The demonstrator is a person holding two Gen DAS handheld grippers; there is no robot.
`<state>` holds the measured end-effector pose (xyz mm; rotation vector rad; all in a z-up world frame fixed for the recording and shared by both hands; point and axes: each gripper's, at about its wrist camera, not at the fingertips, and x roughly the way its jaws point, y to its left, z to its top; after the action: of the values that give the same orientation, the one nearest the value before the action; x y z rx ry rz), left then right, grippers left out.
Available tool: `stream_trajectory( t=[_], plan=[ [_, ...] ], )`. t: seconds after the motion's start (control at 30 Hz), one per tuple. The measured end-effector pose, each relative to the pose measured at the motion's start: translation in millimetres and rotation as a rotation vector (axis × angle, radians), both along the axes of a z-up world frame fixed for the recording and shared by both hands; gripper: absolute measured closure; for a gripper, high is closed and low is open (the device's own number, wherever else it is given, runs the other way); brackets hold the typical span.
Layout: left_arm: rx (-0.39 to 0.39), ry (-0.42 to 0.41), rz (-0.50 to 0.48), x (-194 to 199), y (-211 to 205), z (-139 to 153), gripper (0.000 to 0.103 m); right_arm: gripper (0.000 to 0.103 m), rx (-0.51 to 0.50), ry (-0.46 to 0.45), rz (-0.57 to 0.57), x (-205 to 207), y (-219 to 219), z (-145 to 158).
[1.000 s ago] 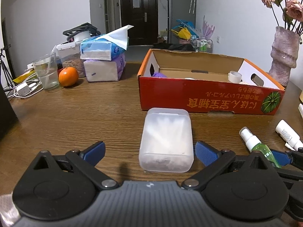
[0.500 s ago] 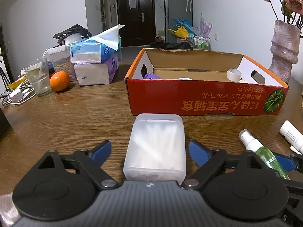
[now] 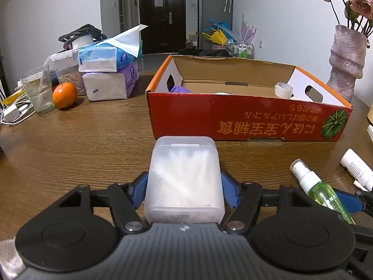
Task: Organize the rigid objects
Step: 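Grasp the clear plastic swab box with the left gripper while the right grasps the green spray bottle, then carry the swab box and green spray bottle with both grippers over the cardboard box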
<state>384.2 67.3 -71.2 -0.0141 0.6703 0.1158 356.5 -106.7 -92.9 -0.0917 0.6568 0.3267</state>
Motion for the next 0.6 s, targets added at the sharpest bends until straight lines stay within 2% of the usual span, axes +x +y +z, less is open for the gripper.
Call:
stream_trajectory(
  t=[0.6],
  plan=[
    [0.005,-0.034,-0.011,-7.1,-0.5,6.7,0.037,0.073,0.017,-0.019,-0.004,-3.2,-0.2,1.8]
  ],
)
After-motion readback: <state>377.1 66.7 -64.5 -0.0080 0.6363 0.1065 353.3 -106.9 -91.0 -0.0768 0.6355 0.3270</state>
